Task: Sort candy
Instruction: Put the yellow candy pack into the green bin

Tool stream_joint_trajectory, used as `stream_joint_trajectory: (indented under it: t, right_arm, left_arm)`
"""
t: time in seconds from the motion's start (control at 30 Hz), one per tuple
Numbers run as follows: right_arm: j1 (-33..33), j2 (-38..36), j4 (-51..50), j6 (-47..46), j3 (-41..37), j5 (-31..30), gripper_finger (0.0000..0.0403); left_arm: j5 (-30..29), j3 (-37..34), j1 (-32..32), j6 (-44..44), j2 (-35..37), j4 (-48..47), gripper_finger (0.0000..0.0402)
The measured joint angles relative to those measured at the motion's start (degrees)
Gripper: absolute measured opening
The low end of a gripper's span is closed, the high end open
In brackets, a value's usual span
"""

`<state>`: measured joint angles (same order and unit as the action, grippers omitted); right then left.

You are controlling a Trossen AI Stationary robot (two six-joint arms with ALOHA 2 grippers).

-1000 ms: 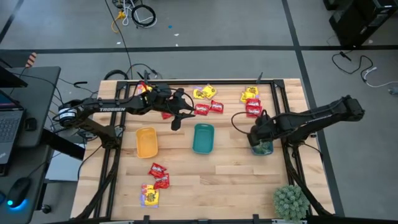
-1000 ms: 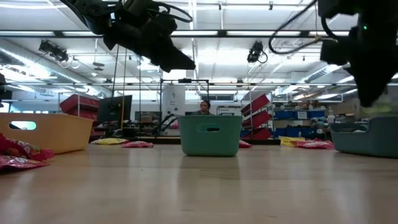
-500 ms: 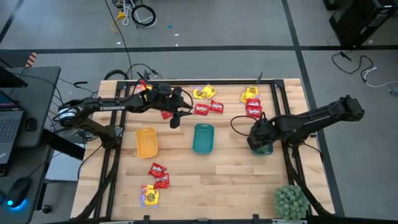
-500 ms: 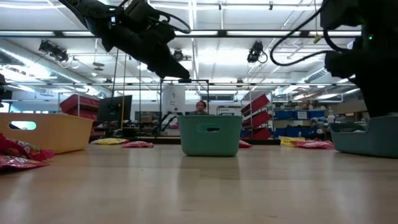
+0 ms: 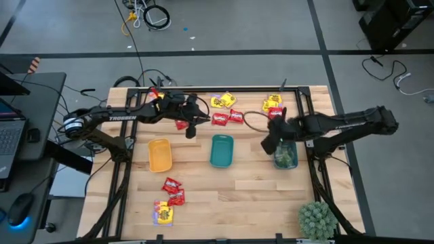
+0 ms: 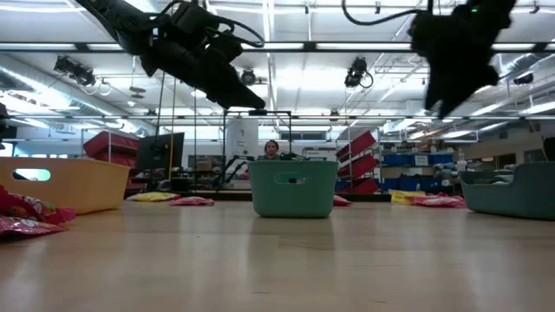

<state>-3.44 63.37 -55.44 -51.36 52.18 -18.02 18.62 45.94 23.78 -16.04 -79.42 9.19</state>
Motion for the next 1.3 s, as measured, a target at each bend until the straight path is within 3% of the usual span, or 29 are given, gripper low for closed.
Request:
stream_joint_trajectory:
  t: [0.1,0.3,0.5,0.97,1.3]
  right_arm:
    - [5.11,0.83,8.07,10.38,-0.08,0.65,0.0199]
    - [15.39,6.12,25.38,29.76,-0.11,8.94,0.0181]
    - [23.07,18.0,40.66,42.08,0.17,17.23,0.0184]
    - [36.16,43.18,41.55,51.03,19.03,17.83,0.0242]
    - [40.13,56.32,35.8,54.7,29.88,19.63,0.0226]
  left_arm:
    - [5.42,-2.63,1.41,3.12,0.0,6.18,0.0009]
    - [5.2,-6.66,2.53,4.73,0.2,9.89,0.0003]
    - [3.51,-8.81,2.99,4.8,0.42,11.84,0.0002]
    - [2.49,-8.79,6.29,7.25,0.42,9.1,0.0001]
    - [2.27,-8.79,6.29,8.3,0.39,9.3,0.0001]
